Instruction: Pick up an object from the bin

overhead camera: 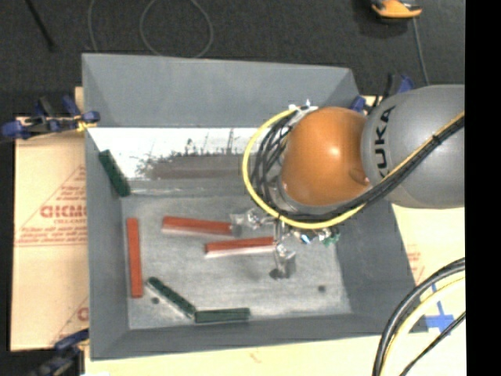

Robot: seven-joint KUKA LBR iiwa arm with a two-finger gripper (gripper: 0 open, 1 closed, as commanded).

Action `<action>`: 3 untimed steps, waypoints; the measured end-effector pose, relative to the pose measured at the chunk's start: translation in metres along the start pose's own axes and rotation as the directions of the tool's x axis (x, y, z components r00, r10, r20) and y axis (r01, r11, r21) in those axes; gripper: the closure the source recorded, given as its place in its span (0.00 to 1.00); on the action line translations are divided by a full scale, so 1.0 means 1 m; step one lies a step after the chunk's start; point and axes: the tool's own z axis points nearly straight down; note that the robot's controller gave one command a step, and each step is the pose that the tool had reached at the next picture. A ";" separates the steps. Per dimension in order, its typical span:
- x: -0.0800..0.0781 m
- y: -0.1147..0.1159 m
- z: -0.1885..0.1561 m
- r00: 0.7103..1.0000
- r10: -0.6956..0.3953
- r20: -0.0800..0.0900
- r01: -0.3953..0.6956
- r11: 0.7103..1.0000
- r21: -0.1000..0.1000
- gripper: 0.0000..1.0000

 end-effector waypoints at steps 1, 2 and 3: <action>-0.015 -0.039 0.062 0.986 0.168 -0.002 -0.168 0.986 0.001 0.00; -0.016 -0.041 0.059 0.985 0.170 0.003 -0.170 0.985 0.004 1.00; -0.014 0.021 0.060 0.990 0.140 -0.003 -0.140 0.990 0.001 1.00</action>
Offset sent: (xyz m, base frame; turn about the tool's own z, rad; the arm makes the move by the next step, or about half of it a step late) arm 0.0327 -0.0242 -0.0629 0.1696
